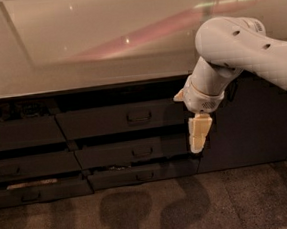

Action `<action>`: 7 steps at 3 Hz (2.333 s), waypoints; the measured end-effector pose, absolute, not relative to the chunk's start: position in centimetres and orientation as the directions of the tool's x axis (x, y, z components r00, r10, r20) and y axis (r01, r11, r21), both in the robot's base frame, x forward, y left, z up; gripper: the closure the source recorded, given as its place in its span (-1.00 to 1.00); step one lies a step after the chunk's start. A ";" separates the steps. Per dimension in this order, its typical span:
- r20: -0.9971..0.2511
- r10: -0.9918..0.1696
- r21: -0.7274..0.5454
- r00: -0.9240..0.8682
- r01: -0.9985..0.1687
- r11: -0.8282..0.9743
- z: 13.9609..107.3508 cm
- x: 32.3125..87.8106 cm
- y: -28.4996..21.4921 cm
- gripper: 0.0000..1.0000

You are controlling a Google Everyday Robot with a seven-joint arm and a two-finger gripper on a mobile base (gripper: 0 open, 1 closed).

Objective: Open top drawer

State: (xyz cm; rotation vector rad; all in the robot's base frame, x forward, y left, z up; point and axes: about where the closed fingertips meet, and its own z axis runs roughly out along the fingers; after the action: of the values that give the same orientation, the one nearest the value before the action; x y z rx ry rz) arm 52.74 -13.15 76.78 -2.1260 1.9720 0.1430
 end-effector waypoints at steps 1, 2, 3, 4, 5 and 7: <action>-0.231 -0.969 -0.107 0.086 -0.992 -0.062 76.8 52.7 -13.2 -1.00; -0.237 -0.966 -0.158 0.102 -0.985 -0.066 77.0 52.8 -13.4 -1.00; -0.178 -0.966 -0.336 0.189 -0.934 -0.121 77.7 52.1 -13.8 -1.00; -0.152 -0.960 -0.450 0.234 -0.881 -0.143 78.0 52.3 -13.5 -1.00; -0.152 -0.960 -0.450 0.234 -0.881 -0.143 78.0 52.3 -13.5 -1.00; -0.159 -0.968 -0.414 0.193 -0.903 -0.112 74.5 57.4 -15.7 -1.00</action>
Offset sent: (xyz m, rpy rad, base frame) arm 0.0032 -0.0067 0.0076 0.0290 -0.1287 0.0092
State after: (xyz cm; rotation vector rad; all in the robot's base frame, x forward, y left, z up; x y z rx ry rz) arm 57.36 -15.65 74.51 -2.0578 1.7490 -0.2097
